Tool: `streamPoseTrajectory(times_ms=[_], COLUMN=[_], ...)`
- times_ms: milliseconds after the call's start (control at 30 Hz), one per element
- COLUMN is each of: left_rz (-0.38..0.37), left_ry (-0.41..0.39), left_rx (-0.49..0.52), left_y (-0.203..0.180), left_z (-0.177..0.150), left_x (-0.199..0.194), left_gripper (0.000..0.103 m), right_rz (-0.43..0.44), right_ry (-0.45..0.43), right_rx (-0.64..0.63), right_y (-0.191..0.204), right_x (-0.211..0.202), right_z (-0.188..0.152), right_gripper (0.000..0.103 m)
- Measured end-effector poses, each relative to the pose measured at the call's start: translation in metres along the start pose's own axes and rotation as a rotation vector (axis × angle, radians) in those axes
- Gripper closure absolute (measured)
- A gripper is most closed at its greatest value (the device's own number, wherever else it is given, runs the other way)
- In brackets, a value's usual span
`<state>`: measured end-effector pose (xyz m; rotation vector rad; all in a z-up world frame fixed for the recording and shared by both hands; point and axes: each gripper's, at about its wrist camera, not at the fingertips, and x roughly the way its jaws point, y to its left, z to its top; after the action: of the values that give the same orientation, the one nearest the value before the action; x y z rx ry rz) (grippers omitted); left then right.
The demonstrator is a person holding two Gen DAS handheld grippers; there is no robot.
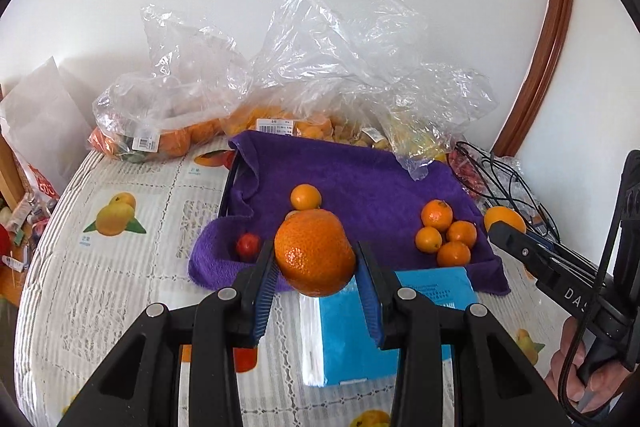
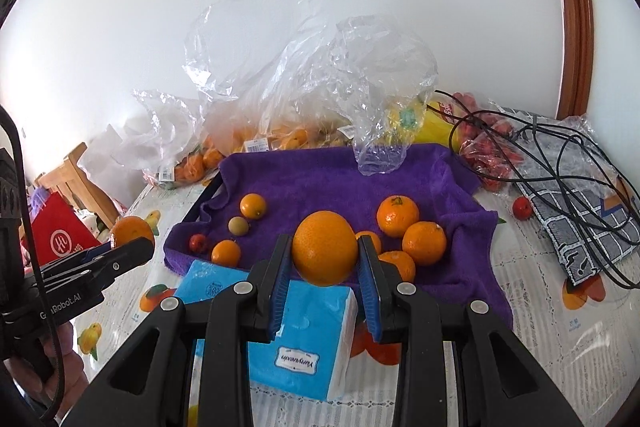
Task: Organize fruits
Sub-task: 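Carry both held oranges over the tissue pack onto the purple towel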
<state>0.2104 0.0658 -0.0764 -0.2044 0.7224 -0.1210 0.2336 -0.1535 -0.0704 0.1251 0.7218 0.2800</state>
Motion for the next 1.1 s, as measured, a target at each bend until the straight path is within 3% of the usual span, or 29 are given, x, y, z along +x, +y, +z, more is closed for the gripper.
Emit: streamPoseTrajectory(times_ms=[233, 633, 1100], left_rz=[0.005, -0.003, 0.004], left_ry=[-0.032, 0.012, 0.033], left_rx=[0.004, -0.039, -0.016], left_y=[0.003, 0.021, 0.012], left_z=[0.018, 0.008, 0.002], left_x=[0.018, 0.043, 0.051], left_gripper=[0.067, 0.067, 0.067], right_rz=[0.014, 0.032, 0.006], right_ry=[-0.018, 0.023, 0.026], right_rx=[0.002, 0.003, 0.015], right_y=[0.003, -0.006, -0.014], right_x=[0.020, 0.054, 0.061], right_z=[0.016, 0.002, -0.003], right_gripper=[0.071, 0.071, 0.071])
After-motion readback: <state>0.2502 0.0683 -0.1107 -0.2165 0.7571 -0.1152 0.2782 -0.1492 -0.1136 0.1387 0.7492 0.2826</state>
